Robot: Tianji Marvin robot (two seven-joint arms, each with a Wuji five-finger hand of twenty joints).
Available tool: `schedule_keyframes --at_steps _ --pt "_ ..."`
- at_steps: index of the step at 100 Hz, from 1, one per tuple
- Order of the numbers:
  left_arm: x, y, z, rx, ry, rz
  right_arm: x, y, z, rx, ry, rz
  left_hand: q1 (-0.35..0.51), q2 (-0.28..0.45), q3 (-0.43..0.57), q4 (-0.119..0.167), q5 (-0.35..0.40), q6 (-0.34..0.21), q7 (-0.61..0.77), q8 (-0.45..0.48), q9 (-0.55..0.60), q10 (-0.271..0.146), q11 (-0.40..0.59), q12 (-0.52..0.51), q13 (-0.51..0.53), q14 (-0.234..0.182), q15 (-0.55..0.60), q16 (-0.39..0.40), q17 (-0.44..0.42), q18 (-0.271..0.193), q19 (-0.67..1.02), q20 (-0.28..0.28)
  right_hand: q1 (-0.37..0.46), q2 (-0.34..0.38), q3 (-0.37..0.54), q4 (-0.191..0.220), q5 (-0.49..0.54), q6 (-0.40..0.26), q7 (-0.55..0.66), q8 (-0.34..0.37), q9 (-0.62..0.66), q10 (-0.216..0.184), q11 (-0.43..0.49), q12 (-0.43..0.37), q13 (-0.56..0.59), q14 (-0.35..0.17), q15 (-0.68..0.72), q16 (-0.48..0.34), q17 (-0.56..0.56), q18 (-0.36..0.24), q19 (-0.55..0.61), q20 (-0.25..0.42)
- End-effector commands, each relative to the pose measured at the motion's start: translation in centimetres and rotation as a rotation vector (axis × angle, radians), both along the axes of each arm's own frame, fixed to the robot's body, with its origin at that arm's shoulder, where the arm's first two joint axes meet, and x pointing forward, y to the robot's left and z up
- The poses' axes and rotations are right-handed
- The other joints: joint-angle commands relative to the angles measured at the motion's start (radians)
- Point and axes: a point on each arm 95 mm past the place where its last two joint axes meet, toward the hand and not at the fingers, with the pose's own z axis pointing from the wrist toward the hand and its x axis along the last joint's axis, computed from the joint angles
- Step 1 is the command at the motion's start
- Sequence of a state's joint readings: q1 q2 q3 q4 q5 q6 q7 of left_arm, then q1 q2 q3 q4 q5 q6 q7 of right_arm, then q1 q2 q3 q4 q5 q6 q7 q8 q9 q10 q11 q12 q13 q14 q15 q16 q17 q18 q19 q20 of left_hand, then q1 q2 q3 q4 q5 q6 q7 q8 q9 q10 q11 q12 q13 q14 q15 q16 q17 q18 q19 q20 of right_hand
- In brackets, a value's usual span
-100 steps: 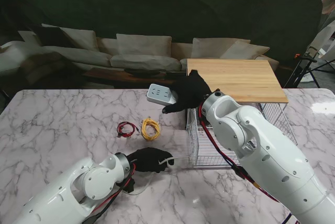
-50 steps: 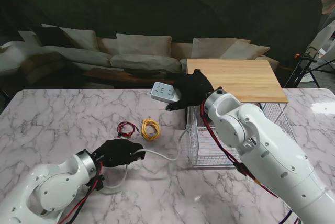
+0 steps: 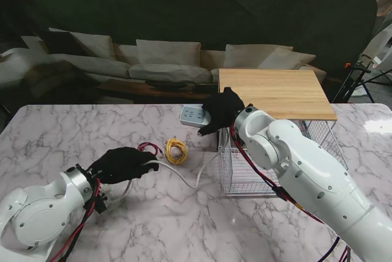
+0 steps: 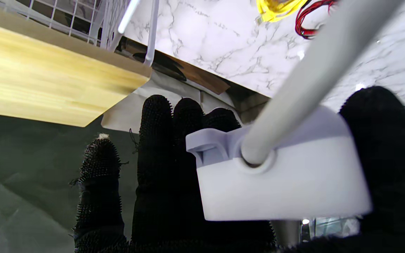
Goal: Load the small electronics into the mesh drawer
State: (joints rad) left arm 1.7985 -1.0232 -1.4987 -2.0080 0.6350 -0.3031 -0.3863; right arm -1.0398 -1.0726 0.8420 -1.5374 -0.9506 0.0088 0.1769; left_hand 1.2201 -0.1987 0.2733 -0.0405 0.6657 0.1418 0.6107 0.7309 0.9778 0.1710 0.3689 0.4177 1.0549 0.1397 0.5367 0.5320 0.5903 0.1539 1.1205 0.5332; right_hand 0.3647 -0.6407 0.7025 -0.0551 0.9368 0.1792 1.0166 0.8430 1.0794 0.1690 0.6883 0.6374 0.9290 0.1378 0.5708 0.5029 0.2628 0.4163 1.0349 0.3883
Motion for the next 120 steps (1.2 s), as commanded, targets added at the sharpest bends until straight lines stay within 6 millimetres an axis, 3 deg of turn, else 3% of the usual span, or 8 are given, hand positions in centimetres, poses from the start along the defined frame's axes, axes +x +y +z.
schedule_keyframes --at_steps 1,34,54,90,120 --pt "0.1 -0.3 2.0 0.005 -0.046 -0.016 -0.1 0.1 -0.4 -0.015 0.013 0.016 0.071 0.043 0.031 -0.004 0.049 -0.045 0.001 -0.011 0.043 0.023 -0.018 0.016 0.026 0.001 0.018 0.013 0.016 -0.029 0.043 0.022 0.131 0.084 0.586 0.101 0.166 -0.123 0.179 0.0 0.047 -0.124 0.062 0.012 0.04 -0.042 0.022 0.013 0.004 -0.01 0.027 0.014" --pt "2.0 -0.2 7.9 0.027 -0.152 0.029 -2.6 2.0 -1.4 -0.053 0.074 0.173 0.071 0.041 0.038 -0.005 0.051 -0.028 -0.021 -0.025 0.042 0.036 -0.031 0.013 0.031 0.004 0.027 0.022 0.018 -0.024 0.05 0.033 0.12 0.071 0.6 0.115 0.179 -0.124 0.179 0.002 0.063 -0.125 0.062 0.018 0.055 -0.039 0.035 0.019 0.036 -0.024 0.063 0.032" --pt "3.8 -1.2 9.8 0.054 -0.144 0.035 -4.6 3.5 -1.4 -0.007 0.108 0.272 0.071 0.04 0.042 -0.006 0.045 -0.011 -0.038 -0.033 0.038 0.044 -0.036 0.01 0.028 0.002 0.023 0.021 0.015 -0.029 0.043 0.035 0.114 0.066 0.61 0.114 0.182 -0.127 0.181 0.004 0.07 -0.127 0.064 0.023 0.064 -0.036 0.046 0.024 0.062 -0.036 0.092 0.045" --pt "8.0 -2.9 9.2 0.073 -0.024 0.046 -7.6 4.7 -0.8 0.145 0.177 0.389 0.071 0.047 0.031 -0.008 0.043 -0.015 -0.053 -0.046 0.029 0.038 -0.046 -0.007 0.034 -0.007 0.022 0.02 0.021 -0.04 0.04 0.041 0.112 0.059 0.621 0.112 0.189 -0.122 0.184 0.005 0.08 -0.123 0.071 0.03 0.076 -0.024 0.068 0.033 0.098 -0.047 0.142 0.068" --pt "9.7 -5.0 8.1 0.069 0.055 0.008 -8.9 5.4 -0.3 0.279 0.276 0.438 0.071 0.052 0.021 -0.007 0.041 -0.024 -0.046 -0.046 0.029 0.031 -0.033 -0.007 0.037 -0.012 0.034 0.027 0.023 -0.044 0.046 0.048 0.119 0.065 0.618 0.101 0.191 -0.112 0.184 0.006 0.082 -0.115 0.075 0.034 0.082 -0.015 0.078 0.037 0.114 -0.046 0.166 0.08"
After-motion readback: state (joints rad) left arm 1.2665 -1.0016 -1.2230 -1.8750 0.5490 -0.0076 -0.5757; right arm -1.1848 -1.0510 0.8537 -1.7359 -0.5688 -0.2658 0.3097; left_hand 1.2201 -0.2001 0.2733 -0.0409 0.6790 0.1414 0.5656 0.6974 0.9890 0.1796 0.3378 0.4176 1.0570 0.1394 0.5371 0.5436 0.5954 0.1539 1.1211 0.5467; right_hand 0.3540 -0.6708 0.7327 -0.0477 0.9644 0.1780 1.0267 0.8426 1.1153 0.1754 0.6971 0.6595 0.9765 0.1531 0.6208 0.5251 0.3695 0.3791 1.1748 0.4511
